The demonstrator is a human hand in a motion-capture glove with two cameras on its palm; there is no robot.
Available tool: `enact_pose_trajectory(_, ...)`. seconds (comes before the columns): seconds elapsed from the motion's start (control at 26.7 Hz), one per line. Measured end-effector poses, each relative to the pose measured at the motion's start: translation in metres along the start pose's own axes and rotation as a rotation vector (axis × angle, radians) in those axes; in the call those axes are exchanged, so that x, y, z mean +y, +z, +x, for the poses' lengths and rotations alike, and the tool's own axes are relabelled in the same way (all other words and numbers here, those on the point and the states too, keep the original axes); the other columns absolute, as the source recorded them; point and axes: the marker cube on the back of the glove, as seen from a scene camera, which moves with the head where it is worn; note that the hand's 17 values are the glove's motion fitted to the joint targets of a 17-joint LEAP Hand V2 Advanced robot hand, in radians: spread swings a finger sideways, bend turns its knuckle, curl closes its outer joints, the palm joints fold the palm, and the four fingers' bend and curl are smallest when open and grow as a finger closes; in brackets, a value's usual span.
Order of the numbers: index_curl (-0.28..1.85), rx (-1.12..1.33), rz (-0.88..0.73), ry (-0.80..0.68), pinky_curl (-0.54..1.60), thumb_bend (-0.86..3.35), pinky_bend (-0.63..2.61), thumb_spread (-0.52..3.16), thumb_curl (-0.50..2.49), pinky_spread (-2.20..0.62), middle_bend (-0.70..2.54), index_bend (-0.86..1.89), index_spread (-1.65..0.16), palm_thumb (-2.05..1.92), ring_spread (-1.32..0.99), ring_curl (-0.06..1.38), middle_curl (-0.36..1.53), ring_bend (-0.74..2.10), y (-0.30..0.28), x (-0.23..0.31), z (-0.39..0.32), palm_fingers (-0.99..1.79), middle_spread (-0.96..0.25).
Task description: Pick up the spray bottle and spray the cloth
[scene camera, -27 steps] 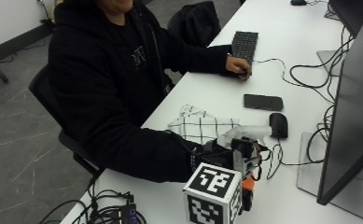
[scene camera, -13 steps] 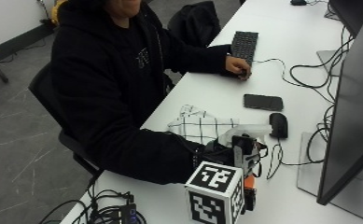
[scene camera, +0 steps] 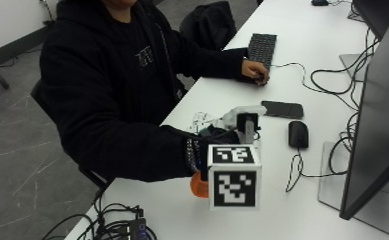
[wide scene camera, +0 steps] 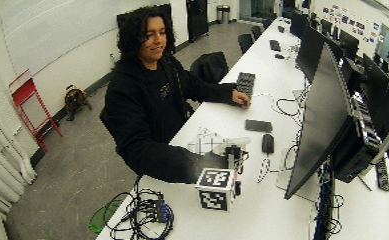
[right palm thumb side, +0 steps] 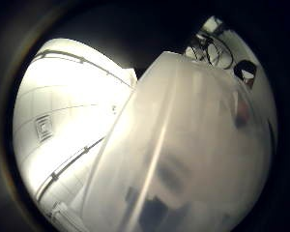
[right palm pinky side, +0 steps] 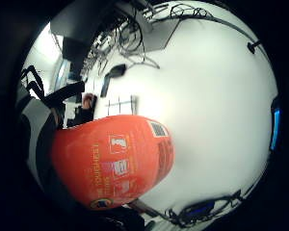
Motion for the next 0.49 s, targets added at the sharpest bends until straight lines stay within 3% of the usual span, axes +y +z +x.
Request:
enact_pose_trajectory(0.15, 0.56, 0.179, -0.180, 0.068, 0.41, -0.02, 0.48, 0.57, 0.69, -0.31, 0.66, 0.33, -0.27, 0.92, -0.20, 0.51, 0.60, 0.77, 0.010, 0.014, -0.022, 1.38, -0.19)
enact_pose_trajectory(0.34, 0.57, 0.401, -0.295, 0.165, 0.41, -0.03, 0.48, 0.56, 0.70, -0.31, 0.66, 0.32, -0.26, 0.92, -0.20, 0.51, 0.60, 0.77, 0.019, 0.006, -0.041, 1.37, -0.19)
enact_pose_trajectory(0.49, 0.57, 0.585, -0.527, 0.285, 0.41, -0.03, 0.47, 0.55, 0.71, -0.31, 0.67, 0.33, -0.26, 0.91, -0.21, 0.50, 0.60, 0.77, 0.034, 0.038, -0.044, 1.37, -0.19)
